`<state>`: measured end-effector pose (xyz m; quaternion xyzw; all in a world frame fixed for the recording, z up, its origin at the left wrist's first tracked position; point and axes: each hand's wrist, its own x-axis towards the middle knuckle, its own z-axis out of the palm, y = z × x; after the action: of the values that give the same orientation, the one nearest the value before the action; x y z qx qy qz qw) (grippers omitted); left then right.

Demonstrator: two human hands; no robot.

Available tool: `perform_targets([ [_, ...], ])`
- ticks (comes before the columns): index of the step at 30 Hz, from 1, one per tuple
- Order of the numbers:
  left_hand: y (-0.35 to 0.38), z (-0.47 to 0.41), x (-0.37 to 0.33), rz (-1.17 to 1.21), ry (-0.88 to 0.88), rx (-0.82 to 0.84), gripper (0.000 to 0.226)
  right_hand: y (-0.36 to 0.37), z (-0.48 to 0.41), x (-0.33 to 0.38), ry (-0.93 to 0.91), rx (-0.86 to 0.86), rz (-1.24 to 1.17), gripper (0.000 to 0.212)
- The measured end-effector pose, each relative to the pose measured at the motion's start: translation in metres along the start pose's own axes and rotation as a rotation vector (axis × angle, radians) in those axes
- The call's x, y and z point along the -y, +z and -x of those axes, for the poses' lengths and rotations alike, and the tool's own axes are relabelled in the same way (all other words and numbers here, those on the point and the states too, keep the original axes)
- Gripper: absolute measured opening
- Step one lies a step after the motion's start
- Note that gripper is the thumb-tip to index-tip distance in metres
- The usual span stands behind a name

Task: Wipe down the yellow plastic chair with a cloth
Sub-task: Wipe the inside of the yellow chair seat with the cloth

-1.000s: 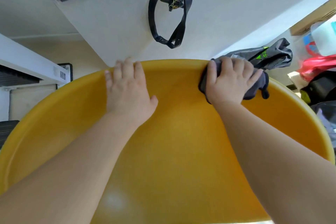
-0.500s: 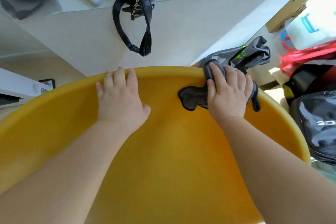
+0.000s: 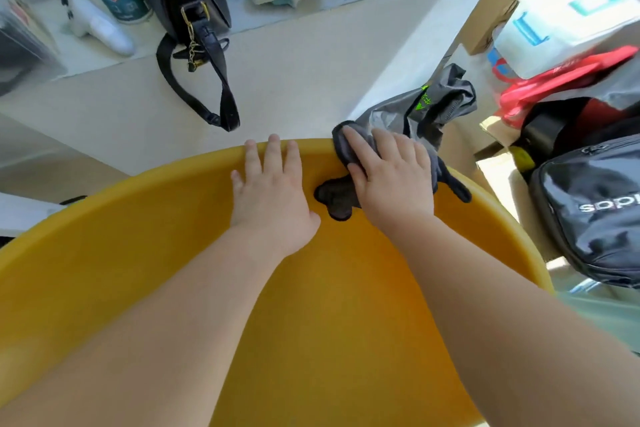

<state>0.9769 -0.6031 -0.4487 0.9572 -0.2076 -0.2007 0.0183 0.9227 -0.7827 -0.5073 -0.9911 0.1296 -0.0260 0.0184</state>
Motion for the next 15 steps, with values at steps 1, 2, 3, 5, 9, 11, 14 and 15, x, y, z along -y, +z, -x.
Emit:
perform_targets([
  [1,-0.003,-0.001,-0.003,-0.016,-0.011,0.010,0.107,-0.002,0.012,-0.016,0.046,0.014,0.023,0.055],
  [2,-0.005,-0.002,-0.006,-0.028,-0.019,0.022,0.107,-0.004,0.025,-0.031,0.095,0.032,0.041,0.057],
  [3,-0.008,-0.003,-0.008,-0.026,-0.029,0.037,0.106,-0.006,0.039,-0.043,0.144,0.049,0.052,0.059],
  [5,-0.012,-0.003,-0.010,0.003,-0.059,0.068,0.106,-0.013,0.065,-0.059,0.245,0.075,0.056,0.061],
  [9,-0.011,0.000,-0.017,-0.040,-0.095,0.094,0.109,-0.016,0.084,-0.057,0.419,0.098,-0.026,0.063],
  [11,-0.009,0.001,-0.030,-0.064,-0.057,0.082,0.106,-0.015,0.070,-0.049,0.478,0.109,-0.054,0.067],
  [14,-0.005,0.002,-0.059,-0.087,0.098,0.037,0.099,-0.014,0.041,-0.041,0.451,0.149,-0.046,0.070],
  [15,-0.003,0.002,-0.071,-0.088,0.155,0.029,0.098,-0.015,0.035,-0.042,0.418,0.144,-0.050,0.067],
])
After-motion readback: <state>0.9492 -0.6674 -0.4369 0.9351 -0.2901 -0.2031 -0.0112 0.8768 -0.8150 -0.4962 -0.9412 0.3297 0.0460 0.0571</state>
